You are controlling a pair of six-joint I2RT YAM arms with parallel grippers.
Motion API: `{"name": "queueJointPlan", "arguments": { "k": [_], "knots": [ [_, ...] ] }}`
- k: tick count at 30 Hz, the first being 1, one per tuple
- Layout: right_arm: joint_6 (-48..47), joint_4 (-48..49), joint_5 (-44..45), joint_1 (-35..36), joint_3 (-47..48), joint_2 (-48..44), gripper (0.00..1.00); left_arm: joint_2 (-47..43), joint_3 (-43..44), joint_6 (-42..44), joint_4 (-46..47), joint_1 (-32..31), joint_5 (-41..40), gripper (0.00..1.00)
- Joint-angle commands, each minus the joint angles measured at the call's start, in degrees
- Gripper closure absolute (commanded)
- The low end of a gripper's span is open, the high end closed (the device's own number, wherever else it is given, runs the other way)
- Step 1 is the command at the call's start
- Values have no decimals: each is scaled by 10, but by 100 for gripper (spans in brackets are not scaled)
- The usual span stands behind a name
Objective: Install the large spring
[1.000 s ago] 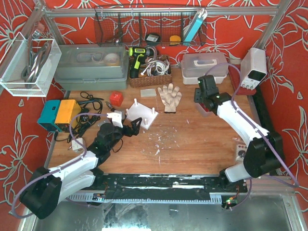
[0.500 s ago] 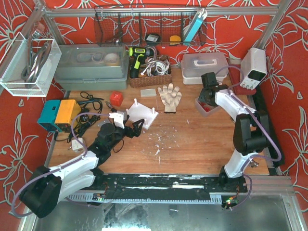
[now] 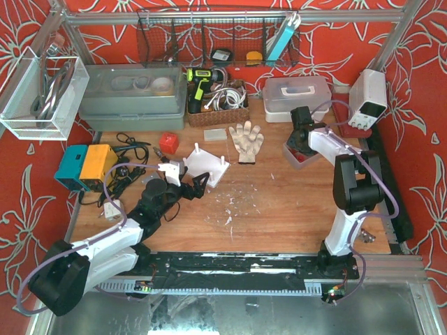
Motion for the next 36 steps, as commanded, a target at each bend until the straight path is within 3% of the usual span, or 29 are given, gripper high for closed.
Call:
{"name": "queueJointPlan", "arguments": {
  "k": [1,16,28,36],
  "knots": [
    [20,22,-13,-6,10,17,60,2,17,8,12,-2,-6,0],
    [30,38,-22,-10,16,66,62,4,17,9,11,-4,-9,0],
    [7,44,-9,-15,24,105,58,0,17,10,8,-4,-13,0],
    [-37,70,-10,-15,8,92,73,1,18,12,6,-4,-16,0]
  ]
}}
